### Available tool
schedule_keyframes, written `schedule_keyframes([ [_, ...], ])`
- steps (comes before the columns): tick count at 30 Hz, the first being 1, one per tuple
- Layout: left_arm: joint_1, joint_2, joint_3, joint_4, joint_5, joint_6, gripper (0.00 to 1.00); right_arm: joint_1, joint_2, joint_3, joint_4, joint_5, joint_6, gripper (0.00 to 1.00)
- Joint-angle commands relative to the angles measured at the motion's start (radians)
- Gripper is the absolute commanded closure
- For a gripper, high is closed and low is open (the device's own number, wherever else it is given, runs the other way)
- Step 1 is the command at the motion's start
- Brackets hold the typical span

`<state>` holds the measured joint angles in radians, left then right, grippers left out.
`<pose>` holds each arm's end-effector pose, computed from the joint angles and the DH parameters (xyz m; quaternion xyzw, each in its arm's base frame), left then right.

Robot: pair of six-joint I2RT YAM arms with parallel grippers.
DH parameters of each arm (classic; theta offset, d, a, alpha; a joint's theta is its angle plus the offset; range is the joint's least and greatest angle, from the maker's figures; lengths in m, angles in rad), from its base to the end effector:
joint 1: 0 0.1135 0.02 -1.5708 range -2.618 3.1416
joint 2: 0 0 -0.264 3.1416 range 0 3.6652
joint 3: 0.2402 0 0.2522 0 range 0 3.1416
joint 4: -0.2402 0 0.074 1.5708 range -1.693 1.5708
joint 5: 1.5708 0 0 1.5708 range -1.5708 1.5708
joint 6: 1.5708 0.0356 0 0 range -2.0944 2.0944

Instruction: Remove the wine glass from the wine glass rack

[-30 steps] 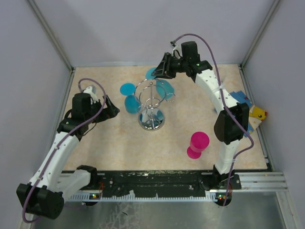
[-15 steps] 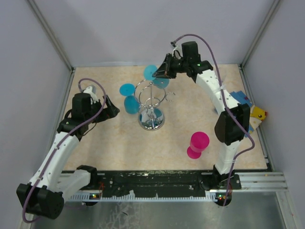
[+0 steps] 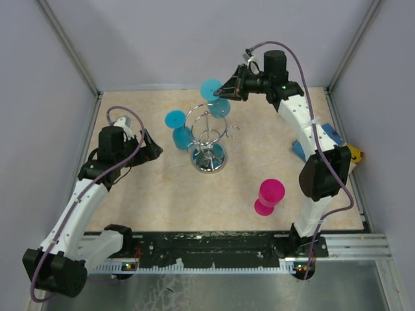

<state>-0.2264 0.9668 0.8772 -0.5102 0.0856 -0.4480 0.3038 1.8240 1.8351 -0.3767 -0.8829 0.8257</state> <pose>0.2037 -0.0501 0.3068 -0.0779 0.8804 -0.1900 0.4274 0.3931 0.1521 0.3973 -0.0418 0.7821 0.5716 0.2445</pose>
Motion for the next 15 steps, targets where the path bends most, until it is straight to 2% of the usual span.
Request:
schedule_keyframes([
  [1, 0.007, -0.005, 0.010, -0.004, -0.014, 0.009, 0.00, -0.030, -0.088, 0.023, 0.226, -0.091, 0.069, 1.00],
  [8, 0.007, 0.000, 0.009, -0.001, -0.007, 0.009, 0.00, -0.030, -0.062, -0.044, 0.278, -0.089, 0.093, 1.00],
  [15, 0.007, -0.005, 0.016, -0.007, -0.010, 0.011, 0.00, -0.030, 0.012, -0.012, 0.267, -0.069, 0.084, 1.00],
])
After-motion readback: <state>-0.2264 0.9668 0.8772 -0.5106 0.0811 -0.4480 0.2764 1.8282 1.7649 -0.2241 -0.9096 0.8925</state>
